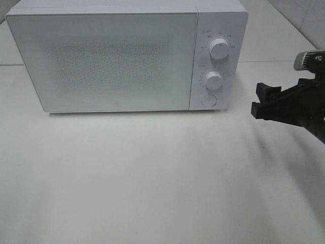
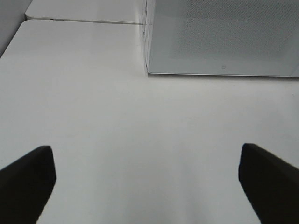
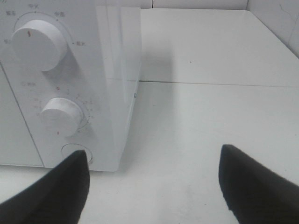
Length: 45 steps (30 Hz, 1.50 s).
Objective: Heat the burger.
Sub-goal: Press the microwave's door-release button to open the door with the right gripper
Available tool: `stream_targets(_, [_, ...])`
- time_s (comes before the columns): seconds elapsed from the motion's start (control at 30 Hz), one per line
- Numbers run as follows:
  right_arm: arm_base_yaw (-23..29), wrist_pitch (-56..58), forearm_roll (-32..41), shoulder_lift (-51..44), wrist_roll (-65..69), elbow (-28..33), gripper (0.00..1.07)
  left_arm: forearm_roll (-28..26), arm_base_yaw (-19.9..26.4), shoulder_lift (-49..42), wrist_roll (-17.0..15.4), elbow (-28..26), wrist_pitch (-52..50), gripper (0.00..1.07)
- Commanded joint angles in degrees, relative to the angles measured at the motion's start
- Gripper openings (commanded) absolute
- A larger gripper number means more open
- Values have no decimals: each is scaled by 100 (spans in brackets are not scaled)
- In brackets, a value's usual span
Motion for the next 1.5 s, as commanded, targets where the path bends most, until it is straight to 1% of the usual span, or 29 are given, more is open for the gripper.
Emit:
stream_targets(0.03, [642,-521,716,292,-201,0,76,-29,17,-80,0,11,6,100])
stream_targets(0.1, [768,-602,882,350,-201,-6,76,-29,17,-80,0,11,6,100])
stream_targets(0.13, [1083,-842,1129,481,-218,-6,76,-29,17,-80,0,11,6,100])
stream_targets(0.17, [1083,-842,1129,481,-218,-6,76,-29,17,-80,0,11,6,100])
stream_targets(0.2, [1387,-1083,1369,625,-218,-6,76,-29,17,-80,0,11,6,100])
stream_targets(0.27, [1501,-1163,1461,682,-218,-6,76,-29,17,-80,0,11,6,100])
stream_targets(0.3, [1742,-1278,1696,796,-218,-52,76,-29,17,-80,0,11,6,100])
stream_targets(0.33, [1742,-1278,1696,796,-218,-52,76,-29,17,-80,0,11,6,100])
stream_targets(0.4, [2068,-1261,2017,951,-223,-160,76,-29,17,-80,0,11,6,100])
stream_targets(0.5, [2292,-1238,2166,1060,-223,-275,76,-29,17,-80,0,11,6,100])
stream_targets(0.83, [2361,-1209,2200,1060,126,-338,71,-29,17,-80,0,11,6,100])
stream_targets(0.87, [2361,-1209,2212,1060,510,-338,67,-29,17,-80,0,11,6,100])
stream_targets(0.9, [2361,-1209,2212,1060,510,-338,67,-29,17,-80,0,11,6,100])
stream_targets(0.97, [2361,-1209,2303,1060,1203,-338,57,-29,17,-80,0,11,6,100])
stream_targets(1.0, [2361,-1209,2303,1060,1203,-338,57,-29,17,-80,0,11,6,100])
stream_targets(1.03, [2361,-1209,2309,1060,1833,-338,53,-29,17,-80,0,11,6,100])
stream_targets(1.07, [2361,-1209,2309,1060,2177,-338,45,-29,17,-80,0,11,6,100])
stream_targets(1.1, [2361,-1209,2309,1060,2177,-338,45,-29,17,-80,0,11,6,100])
stream_targets(1.13, [2361,-1209,2309,1060,2899,-338,35,-29,17,-80,0,11,6,100])
stream_targets(1.17, [2361,-1209,2309,1060,3197,-338,31,-29,17,-80,0,11,6,100])
stream_targets(1.2, [2361,-1209,2309,1060,3197,-338,31,-29,17,-80,0,11,6,100])
stream_targets(1.23, [2361,-1209,2309,1060,3896,-338,22,-29,17,-80,0,11,6,100])
stream_targets(1.27, [2361,-1209,2303,1060,4291,-338,18,-29,17,-80,0,11,6,100])
stream_targets(1.3, [2361,-1209,2303,1060,4291,-338,18,-29,17,-80,0,11,6,100])
stream_targets(1.33, [2361,-1192,2286,1060,5036,-338,12,-29,17,-80,0,11,6,100])
stream_targets(1.37, [2361,-1192,2286,1060,5036,-338,12,-29,17,-80,0,11,6,100])
stream_targets(1.43, [2361,-1066,2286,1060,5982,-338,5,-29,17,-80,0,11,6,100])
stream_targets(1.47, [2361,-1066,2286,1060,5982,-338,5,-29,17,-80,0,11,6,100])
stream_targets(1.5, [2361,-905,2286,1060,6543,-338,3,-29,17,-80,0,11,6,100])
